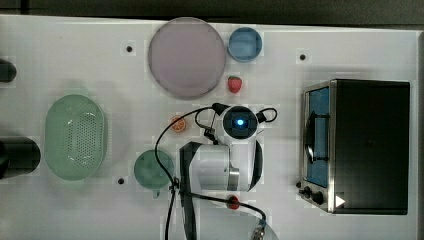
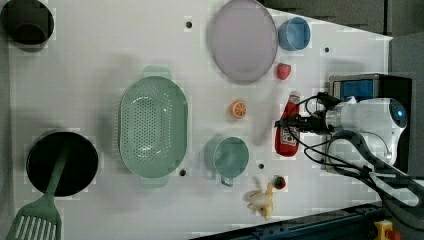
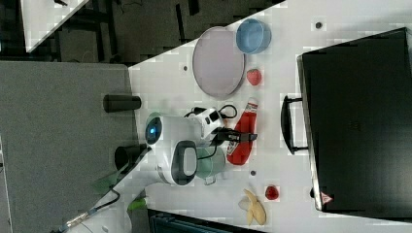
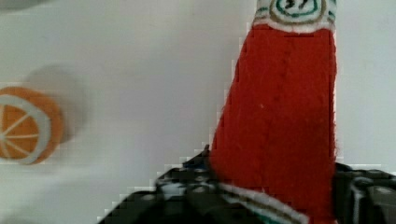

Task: Pick ketchup from plate and place it on table.

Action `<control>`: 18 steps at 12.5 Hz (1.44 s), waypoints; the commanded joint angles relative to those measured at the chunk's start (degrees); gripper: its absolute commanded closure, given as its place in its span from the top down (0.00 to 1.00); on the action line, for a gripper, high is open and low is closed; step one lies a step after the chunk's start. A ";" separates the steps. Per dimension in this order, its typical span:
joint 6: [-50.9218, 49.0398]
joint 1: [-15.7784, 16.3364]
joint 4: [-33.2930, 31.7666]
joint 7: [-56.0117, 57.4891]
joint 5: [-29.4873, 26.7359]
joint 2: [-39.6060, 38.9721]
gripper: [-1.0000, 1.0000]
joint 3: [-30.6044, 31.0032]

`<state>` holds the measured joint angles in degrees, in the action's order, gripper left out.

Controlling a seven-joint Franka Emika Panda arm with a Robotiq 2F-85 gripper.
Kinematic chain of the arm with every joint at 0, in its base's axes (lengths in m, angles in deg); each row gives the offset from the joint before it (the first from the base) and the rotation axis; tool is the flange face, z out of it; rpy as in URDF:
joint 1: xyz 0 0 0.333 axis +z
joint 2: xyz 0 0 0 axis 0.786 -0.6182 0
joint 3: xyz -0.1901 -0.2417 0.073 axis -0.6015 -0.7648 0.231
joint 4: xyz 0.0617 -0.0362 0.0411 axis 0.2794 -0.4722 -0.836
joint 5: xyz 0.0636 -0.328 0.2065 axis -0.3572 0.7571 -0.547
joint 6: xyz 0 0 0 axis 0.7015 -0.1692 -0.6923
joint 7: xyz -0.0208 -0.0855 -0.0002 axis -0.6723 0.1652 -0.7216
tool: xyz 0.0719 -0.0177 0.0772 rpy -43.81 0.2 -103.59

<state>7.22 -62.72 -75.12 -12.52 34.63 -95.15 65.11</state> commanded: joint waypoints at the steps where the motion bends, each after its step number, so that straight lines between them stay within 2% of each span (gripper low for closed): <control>1: 1.81 0.00 1.56 -3.42 -0.78 2.07 0.93 0.29; 2: 1.79 0.01 2.30 -3.41 -0.78 2.63 1.00 0.37; 6: -2.64 0.12 9.78 -7.17 -0.80 6.12 1.00 1.08; 12: -25.88 0.53 29.45 -29.30 -0.80 8.87 1.00 3.26; 18: -47.28 0.84 47.64 -30.89 -0.77 8.86 1.00 4.08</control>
<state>-37.20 -61.63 -29.07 -39.68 33.98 -87.64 68.59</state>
